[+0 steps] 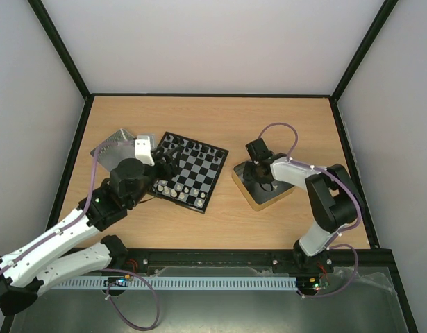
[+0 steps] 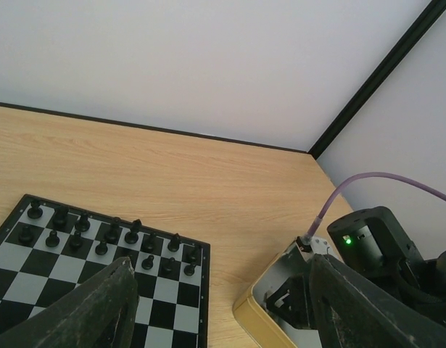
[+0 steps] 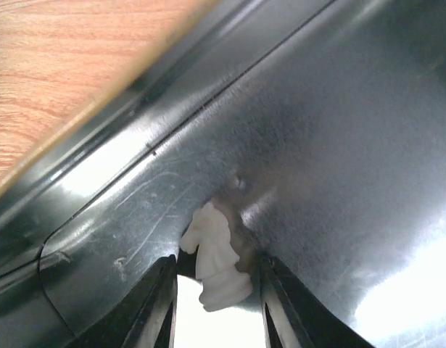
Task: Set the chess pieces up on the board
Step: Pick up the chess piece from the storage box.
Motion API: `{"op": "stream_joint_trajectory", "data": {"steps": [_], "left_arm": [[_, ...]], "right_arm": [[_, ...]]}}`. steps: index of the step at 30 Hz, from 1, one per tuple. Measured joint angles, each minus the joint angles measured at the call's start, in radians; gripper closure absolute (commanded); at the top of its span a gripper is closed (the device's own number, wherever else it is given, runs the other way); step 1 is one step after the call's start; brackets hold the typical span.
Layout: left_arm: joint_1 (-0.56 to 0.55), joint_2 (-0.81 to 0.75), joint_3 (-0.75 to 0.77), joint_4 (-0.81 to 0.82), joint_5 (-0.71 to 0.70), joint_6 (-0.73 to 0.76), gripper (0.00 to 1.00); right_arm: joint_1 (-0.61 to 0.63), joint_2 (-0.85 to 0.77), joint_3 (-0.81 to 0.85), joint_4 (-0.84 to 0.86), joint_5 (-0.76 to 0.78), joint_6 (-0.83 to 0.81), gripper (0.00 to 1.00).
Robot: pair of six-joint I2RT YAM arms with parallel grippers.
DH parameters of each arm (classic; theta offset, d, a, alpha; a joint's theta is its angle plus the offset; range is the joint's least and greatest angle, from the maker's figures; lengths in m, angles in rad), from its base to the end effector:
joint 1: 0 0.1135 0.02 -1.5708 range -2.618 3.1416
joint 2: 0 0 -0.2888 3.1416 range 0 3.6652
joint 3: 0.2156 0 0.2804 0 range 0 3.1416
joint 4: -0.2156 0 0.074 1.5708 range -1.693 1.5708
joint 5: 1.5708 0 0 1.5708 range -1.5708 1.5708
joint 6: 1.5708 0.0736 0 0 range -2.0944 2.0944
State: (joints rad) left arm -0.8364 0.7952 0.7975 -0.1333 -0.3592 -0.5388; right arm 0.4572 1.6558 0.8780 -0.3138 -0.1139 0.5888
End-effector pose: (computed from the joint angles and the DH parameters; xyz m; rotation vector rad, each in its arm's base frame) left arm 0.1755 -0.1558 0.3617 -0.0158 1.7462 -0.7178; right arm 0.3100 0.1618 0.1212 0.1423 2.7407 0.4704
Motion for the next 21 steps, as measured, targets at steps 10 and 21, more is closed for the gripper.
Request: {"op": "stream_joint_trajectory", "data": {"steps": [10, 21], "left_arm": [[0.0, -0.011, -0.009, 0.0, -0.007, 0.0, 0.33], [0.0, 0.005, -0.013, 0.011, 0.011, -0.004, 0.28]], "right_arm": [[0.0, 0.018, 0.019, -0.01, 0.02, -0.03, 0.86], [0.0, -0.062, -0.025, 0.01, 0.024, -0.027, 0.88]]}}
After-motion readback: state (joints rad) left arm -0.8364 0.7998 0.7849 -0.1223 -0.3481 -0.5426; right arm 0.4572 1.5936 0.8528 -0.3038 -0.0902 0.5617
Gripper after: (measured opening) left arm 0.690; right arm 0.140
